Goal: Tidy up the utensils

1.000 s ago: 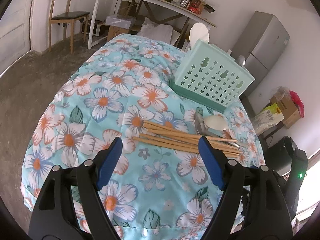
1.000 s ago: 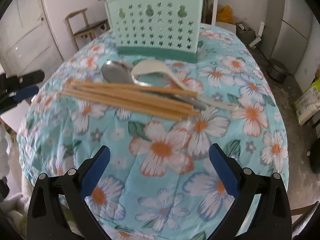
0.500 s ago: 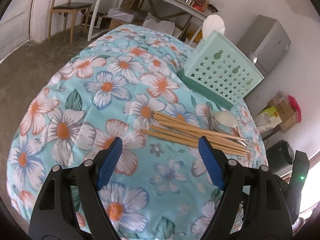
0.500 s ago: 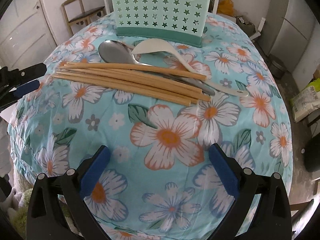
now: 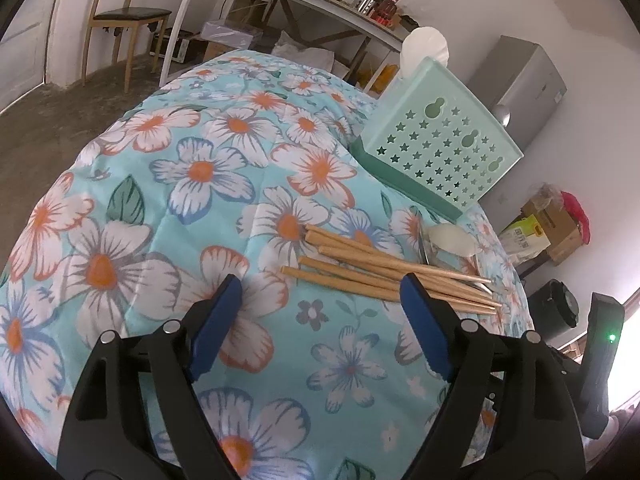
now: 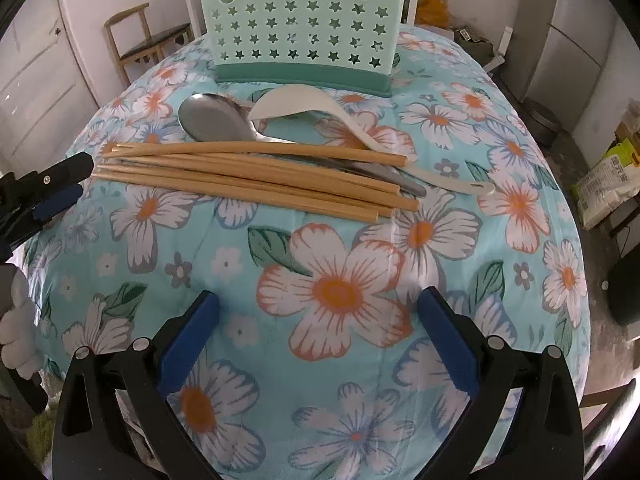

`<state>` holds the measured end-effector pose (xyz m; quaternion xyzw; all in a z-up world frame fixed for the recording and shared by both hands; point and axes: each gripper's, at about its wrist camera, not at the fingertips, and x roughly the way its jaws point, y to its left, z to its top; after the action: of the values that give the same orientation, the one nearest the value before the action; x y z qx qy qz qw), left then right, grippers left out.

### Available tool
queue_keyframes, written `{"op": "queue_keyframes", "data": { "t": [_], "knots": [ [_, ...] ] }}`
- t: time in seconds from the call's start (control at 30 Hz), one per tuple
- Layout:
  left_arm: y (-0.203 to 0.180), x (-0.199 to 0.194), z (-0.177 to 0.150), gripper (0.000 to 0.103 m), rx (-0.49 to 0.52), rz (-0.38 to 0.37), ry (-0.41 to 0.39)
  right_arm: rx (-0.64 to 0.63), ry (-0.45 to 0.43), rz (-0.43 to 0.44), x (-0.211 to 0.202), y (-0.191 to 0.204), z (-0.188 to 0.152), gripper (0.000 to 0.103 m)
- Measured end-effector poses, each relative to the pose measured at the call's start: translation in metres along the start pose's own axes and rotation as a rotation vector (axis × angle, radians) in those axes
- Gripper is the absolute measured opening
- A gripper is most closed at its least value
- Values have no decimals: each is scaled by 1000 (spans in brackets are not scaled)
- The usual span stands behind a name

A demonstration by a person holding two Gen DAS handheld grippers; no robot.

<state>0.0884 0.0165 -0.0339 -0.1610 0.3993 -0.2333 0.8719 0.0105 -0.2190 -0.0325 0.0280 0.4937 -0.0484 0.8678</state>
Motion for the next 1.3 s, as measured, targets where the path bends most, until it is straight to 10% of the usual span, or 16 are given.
{"op": "queue_keyframes", "data": {
  "t": [0.47,0.9,1.3],
  "knots": [
    [-1,-2,-2,79,-22,42,-40,-15,-84,30,5,-3,5,98],
    [-40,-19,18,69,24,-96,-95,-39,-129,47,2,-4,-3,98],
    [-71,67,43,38,6,-124,173,-61,-160,89,2,-8,-6,98]
  ]
}}
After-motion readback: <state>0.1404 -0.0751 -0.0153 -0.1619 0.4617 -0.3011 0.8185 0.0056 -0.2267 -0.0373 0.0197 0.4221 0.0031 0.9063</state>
